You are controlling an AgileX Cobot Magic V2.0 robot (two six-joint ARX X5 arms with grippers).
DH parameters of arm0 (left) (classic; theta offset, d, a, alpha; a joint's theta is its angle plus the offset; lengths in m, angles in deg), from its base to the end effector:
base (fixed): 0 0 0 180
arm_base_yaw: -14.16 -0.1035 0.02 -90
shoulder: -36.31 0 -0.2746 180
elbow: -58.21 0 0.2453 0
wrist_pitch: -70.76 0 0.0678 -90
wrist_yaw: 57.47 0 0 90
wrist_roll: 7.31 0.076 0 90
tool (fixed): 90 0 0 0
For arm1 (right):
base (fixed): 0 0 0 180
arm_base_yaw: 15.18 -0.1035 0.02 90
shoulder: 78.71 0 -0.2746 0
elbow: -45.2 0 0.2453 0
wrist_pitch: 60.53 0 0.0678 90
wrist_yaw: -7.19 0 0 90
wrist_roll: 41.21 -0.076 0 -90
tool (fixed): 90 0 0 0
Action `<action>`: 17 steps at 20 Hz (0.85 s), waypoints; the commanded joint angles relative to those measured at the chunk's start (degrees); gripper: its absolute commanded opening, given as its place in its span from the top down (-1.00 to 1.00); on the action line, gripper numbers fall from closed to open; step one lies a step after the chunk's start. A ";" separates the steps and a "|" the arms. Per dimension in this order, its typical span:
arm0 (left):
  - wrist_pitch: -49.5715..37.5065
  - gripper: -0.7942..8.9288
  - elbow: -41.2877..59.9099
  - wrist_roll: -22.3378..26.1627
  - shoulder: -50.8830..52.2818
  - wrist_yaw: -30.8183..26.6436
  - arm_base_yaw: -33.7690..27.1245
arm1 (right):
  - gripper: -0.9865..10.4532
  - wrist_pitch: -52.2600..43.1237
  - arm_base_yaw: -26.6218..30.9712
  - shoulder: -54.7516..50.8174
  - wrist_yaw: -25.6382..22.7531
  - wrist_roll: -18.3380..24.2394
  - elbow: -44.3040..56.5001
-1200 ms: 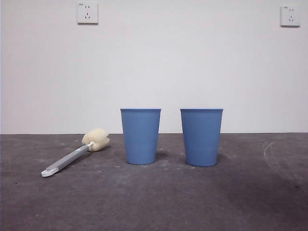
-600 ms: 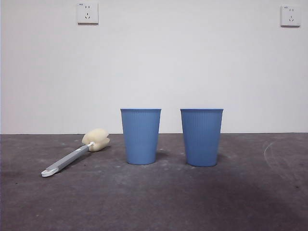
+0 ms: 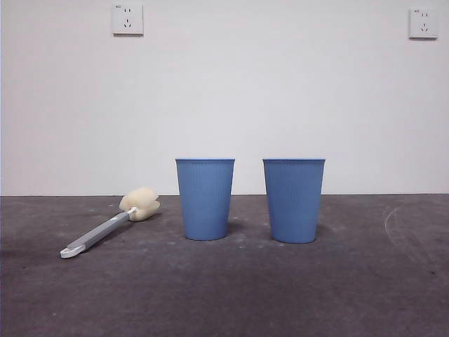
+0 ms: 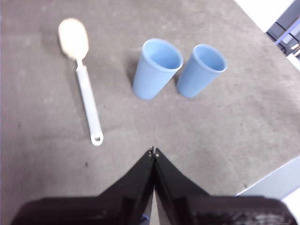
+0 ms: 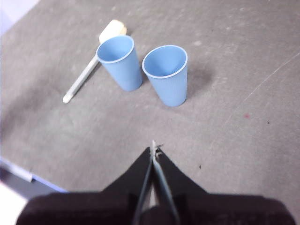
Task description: Pick up the cup brush,pick up the cup,insert the brush into the cup,clean the cup,put the cup brush back,put the cup back to the fixed position on the table
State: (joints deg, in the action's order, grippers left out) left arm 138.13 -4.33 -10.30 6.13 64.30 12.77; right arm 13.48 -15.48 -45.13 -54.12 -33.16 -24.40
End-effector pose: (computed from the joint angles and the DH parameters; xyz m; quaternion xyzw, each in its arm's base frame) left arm 0.0992 -0.0376 0.2969 -0.1098 0.2947 -0.2423 0.9178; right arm 0.0954 0.0370 0.3169 0.0154 0.2982 0.2582 0.9188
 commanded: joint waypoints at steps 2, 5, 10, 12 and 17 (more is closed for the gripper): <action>0.85 0.83 -2.12 1.33 -1.60 0.20 1.25 | 0.81 2.36 -0.07 2.73 0.37 2.47 -2.25; 2.93 0.34 -3.78 1.29 -3.54 0.22 1.62 | 0.42 2.19 -0.13 3.41 0.55 2.34 -2.58; 3.50 -0.46 -4.02 1.11 -6.71 0.22 2.23 | -0.16 1.79 -0.13 3.39 0.57 0.70 -2.58; 3.17 -0.46 -4.02 1.16 -8.96 0.15 2.86 | -0.16 1.79 -0.13 3.41 0.57 0.68 -2.58; -3.89 -0.45 -4.11 1.73 -20.85 -4.72 5.88 | -0.16 1.75 -0.13 3.78 0.57 0.52 -2.58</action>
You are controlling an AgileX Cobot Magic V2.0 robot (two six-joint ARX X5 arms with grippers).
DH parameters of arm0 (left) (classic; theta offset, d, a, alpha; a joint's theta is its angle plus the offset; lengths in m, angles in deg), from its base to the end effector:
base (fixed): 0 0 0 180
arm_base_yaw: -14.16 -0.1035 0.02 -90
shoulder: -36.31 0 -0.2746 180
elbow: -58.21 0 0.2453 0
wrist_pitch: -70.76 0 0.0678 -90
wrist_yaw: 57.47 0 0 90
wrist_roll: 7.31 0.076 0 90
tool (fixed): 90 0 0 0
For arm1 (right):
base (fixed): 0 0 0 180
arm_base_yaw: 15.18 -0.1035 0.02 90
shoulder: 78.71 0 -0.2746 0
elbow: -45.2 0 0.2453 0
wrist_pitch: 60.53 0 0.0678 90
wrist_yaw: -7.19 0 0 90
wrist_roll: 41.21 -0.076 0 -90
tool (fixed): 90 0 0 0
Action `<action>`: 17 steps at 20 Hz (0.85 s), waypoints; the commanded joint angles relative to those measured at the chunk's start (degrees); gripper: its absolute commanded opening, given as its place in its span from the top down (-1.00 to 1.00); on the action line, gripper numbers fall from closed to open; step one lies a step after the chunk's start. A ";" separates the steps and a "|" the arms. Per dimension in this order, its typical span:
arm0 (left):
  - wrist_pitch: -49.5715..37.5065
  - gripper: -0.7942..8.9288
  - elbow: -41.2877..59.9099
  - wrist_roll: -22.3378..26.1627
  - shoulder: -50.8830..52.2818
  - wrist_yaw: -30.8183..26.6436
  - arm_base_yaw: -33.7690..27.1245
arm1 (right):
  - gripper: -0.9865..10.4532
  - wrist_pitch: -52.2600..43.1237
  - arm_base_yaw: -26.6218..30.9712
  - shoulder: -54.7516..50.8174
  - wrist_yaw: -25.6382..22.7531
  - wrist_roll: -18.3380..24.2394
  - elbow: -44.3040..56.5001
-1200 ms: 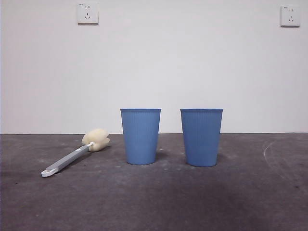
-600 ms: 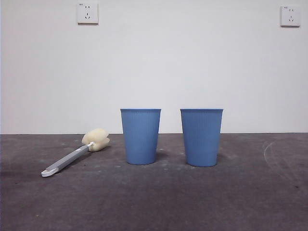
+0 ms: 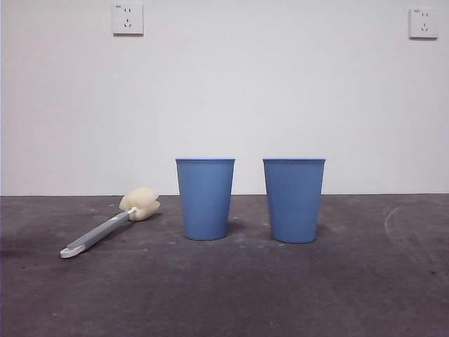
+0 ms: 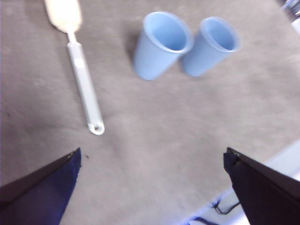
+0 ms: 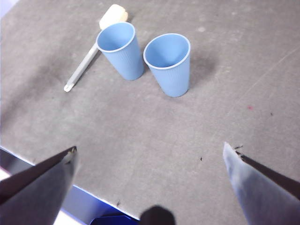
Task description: Pick up the cup brush,pick up the cup,insert the brush into the cup,clean the cup,put the cup brush back,put the cup back to the fixed position on the table
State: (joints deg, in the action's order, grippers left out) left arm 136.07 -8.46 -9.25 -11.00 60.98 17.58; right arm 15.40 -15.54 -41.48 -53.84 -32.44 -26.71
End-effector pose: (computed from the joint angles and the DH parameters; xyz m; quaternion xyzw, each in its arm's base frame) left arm 0.1564 -0.0456 0.2899 -0.0996 0.3853 -0.2463 0.8837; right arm 0.1038 0.0375 0.3207 0.0176 0.3222 0.2623 0.9094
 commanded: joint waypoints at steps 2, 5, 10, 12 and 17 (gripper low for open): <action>-5.22 -0.45 -0.15 0.57 -10.86 -4.90 3.78 | -0.16 -0.17 -0.07 0.50 0.28 -0.20 -0.26; -11.69 -0.45 -0.20 -1.16 -22.21 -13.05 8.87 | -0.16 -0.22 -0.07 1.46 0.39 -0.22 -0.26; -21.20 -0.45 -0.35 -3.02 -36.79 -23.04 14.32 | -0.16 -0.09 -0.07 3.19 1.75 -0.24 -0.26; -23.04 -0.45 -1.29 -3.61 -41.00 -25.59 15.50 | -0.16 -0.11 -0.07 3.91 1.75 -0.24 -0.26; -22.47 -0.45 -7.50 -4.11 -48.41 -29.42 17.38 | -0.16 -0.02 -0.07 4.81 1.75 -0.22 -0.26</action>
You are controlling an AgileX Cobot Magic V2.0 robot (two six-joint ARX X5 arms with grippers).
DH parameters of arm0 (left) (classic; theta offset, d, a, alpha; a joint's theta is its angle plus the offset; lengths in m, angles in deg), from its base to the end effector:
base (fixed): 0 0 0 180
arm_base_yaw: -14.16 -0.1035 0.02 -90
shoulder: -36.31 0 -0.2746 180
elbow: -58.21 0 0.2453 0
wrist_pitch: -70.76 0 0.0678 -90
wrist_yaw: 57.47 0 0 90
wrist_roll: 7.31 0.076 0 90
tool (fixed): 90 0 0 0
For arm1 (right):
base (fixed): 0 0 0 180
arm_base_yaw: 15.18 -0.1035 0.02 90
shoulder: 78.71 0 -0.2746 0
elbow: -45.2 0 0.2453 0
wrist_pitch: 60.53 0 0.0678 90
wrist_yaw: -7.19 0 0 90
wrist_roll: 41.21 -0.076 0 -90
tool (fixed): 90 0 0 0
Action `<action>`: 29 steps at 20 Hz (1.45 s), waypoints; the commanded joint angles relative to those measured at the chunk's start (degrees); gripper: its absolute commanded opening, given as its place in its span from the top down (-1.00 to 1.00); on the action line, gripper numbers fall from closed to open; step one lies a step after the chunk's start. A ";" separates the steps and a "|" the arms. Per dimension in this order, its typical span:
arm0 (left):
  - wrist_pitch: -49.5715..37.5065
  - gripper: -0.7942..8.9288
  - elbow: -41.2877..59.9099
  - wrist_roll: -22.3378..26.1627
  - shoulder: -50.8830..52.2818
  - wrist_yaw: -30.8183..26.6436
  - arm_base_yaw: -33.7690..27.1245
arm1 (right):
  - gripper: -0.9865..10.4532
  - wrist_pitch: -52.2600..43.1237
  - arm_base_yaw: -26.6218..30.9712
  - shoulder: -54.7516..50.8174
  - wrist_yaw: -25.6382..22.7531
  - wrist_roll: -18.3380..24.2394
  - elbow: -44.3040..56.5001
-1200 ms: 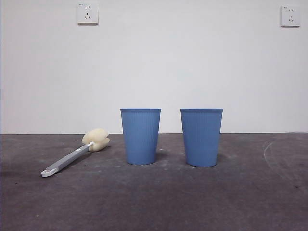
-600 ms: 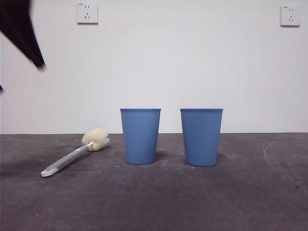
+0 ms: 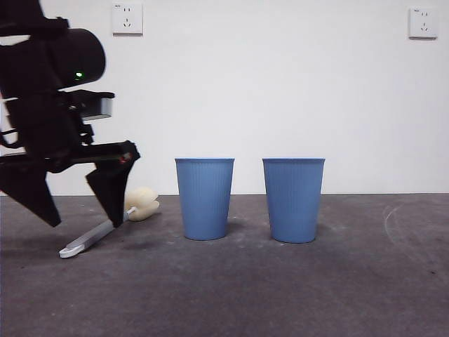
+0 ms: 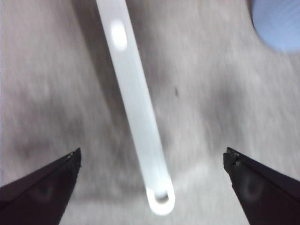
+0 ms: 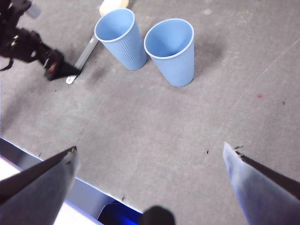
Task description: Pick up the cup brush,pick up the cup,insert the brush into the cup,clean the cup,put the cup brush back,put the cup back to the fixed position on the table
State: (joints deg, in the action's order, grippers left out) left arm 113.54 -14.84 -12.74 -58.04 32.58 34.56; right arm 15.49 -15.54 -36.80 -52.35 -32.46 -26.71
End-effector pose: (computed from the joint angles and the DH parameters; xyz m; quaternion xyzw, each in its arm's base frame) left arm 0.3114 -0.1159 0.1589 0.0541 0.5287 -0.1256 0.8377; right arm 0.1204 0.0393 0.3136 0.0335 0.3577 0.2727 0.8925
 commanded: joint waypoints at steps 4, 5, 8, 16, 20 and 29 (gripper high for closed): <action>1.09 -0.45 -2.71 -1.36 -3.72 -3.06 1.09 | -0.16 -0.04 -0.07 0.24 0.26 -0.20 -0.26; 1.55 -0.45 -2.71 -2.03 -4.17 -3.06 1.27 | -0.16 -0.11 -0.07 0.26 0.26 -0.20 -0.26; 2.29 -0.45 -2.71 -2.29 -5.62 -3.08 1.33 | -0.16 -0.11 -0.07 0.28 0.26 -0.20 -0.26; 2.54 0.18 -2.71 -3.63 -6.93 -3.04 1.73 | -0.16 -0.11 -0.07 0.31 0.24 -0.20 -0.26; 2.64 0.44 -2.69 -5.16 -6.93 -2.95 1.70 | -0.16 -0.04 -0.07 0.31 0.24 -0.20 -0.26; 2.64 0.86 -2.69 -8.02 -6.93 -2.62 1.70 | -0.16 -0.02 -0.07 0.28 0.24 -0.20 -0.26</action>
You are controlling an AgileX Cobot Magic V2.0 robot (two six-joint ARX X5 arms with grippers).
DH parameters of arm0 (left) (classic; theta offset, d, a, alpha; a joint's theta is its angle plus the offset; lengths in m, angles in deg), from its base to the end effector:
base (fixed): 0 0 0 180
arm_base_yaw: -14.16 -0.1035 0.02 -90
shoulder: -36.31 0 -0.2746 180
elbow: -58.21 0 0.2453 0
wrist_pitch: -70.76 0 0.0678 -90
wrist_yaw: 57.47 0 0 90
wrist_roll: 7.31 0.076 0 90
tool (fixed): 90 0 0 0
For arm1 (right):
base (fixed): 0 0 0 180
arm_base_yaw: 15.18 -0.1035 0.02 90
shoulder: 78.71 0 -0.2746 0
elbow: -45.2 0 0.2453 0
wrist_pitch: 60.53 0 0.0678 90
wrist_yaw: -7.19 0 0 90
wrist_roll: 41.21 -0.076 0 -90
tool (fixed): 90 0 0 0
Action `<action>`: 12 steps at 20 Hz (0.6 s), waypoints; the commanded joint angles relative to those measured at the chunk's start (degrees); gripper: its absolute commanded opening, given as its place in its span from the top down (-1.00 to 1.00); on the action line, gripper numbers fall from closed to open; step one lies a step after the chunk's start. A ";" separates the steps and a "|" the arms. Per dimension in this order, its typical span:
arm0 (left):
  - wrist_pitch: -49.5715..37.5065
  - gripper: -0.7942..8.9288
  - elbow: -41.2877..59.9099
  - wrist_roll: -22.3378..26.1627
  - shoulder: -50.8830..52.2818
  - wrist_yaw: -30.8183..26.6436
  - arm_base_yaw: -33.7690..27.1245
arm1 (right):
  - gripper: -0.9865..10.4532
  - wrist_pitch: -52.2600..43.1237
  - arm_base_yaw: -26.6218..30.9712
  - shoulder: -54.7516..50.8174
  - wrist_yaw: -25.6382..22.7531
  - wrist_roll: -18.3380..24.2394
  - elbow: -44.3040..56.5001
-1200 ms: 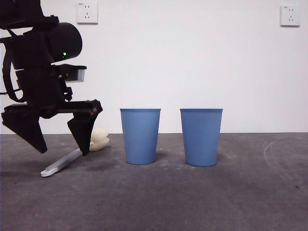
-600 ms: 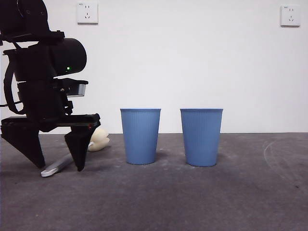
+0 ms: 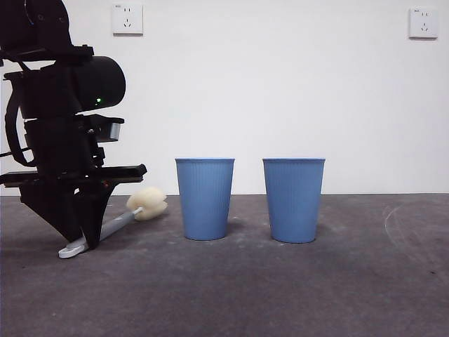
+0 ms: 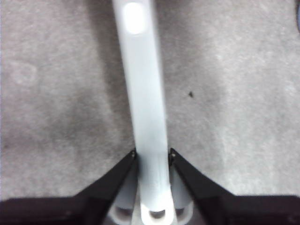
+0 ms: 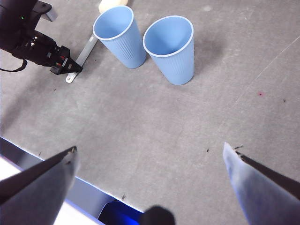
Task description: Pick up the cup brush,pick up the cup,insert the brush into the cup,clean the cup,put the cup brush back,put the cup back to the fixed position on the table
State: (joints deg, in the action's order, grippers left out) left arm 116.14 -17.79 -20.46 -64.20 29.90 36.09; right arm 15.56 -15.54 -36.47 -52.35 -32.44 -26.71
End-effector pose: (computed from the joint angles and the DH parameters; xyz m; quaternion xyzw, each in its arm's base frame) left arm 0.3192 -0.1248 0.1368 0.0285 0.5717 -0.0724 0.8167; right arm 0.1215 0.0393 0.3129 0.0343 0.3608 0.2726 0.8913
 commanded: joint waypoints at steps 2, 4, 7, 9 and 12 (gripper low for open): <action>0.09 0.85 0.26 -0.31 -0.76 0.07 0.11 | -0.16 -0.09 -0.07 -0.04 0.24 -0.22 -0.26; 0.48 0.85 0.24 -0.28 -0.72 0.07 -0.02 | -0.16 -0.09 -0.07 -0.04 0.26 -0.24 -0.26; 1.29 0.85 0.24 -0.11 -0.13 0.22 -0.66 | -0.16 -0.15 -0.07 -0.04 0.24 -0.74 -0.26; 1.75 0.85 0.24 0.92 1.60 1.07 -1.46 | -0.16 -0.44 -0.07 -0.02 0.26 -0.83 -0.26; 2.67 0.85 0.24 4.11 6.80 1.57 -2.89 | -0.16 -2.75 -0.07 -0.02 0.94 -0.92 -0.26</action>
State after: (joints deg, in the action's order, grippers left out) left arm 118.89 -17.77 -18.16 -58.08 31.29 33.38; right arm 13.17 -15.54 -36.45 -51.65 -32.96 -26.71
